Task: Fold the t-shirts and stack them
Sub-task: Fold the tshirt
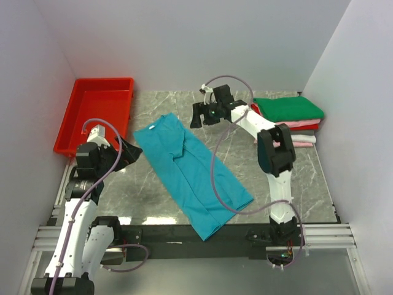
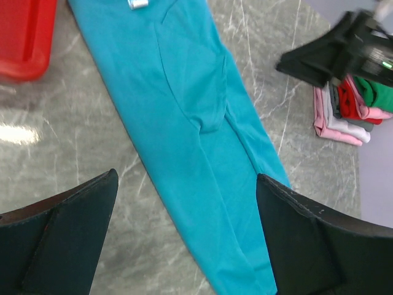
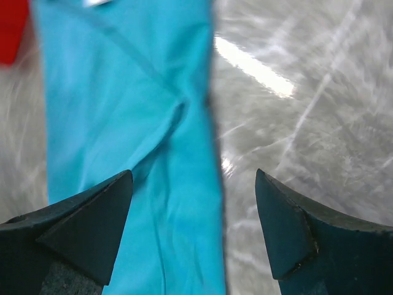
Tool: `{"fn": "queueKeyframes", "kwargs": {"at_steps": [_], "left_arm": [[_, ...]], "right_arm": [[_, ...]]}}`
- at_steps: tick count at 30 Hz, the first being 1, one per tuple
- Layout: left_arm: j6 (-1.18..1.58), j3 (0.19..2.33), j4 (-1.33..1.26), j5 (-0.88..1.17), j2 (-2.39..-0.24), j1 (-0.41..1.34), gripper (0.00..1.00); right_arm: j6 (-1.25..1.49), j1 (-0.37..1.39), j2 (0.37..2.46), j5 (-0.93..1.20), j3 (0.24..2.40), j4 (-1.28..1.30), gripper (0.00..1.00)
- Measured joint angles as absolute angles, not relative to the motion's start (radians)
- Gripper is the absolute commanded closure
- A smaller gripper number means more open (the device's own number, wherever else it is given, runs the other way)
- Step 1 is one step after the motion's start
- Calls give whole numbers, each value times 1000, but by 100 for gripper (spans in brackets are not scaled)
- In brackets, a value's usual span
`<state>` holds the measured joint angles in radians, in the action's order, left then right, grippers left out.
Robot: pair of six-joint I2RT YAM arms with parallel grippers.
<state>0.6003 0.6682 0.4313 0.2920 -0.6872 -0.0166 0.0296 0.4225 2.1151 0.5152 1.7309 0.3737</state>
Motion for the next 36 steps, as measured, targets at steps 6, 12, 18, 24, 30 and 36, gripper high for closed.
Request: {"fn": "queueKeyframes", "kwargs": {"at_steps": [6,12,18,24,30,36], "left_arm": [[637,620,431,320,-657,-16,1],[642,620,424,330,-666,-17,1],[644,620,424,339,-679,-17,1],[644,620,423,344,-689,-17,1],[644,620,410,353,-694,-16,1],[644,620,407,365,-705,-17,1]], "right_arm": [[279,408,2353,476,1900,398,15],[377,417,2433,484,2045,431,32],[403,421,2516,558,2123,482,46],[391,430,2536,585,2162,563,70],[385,434,2580,648,2201,604,100],[421,418,2585,645,2206,591,100]]}}
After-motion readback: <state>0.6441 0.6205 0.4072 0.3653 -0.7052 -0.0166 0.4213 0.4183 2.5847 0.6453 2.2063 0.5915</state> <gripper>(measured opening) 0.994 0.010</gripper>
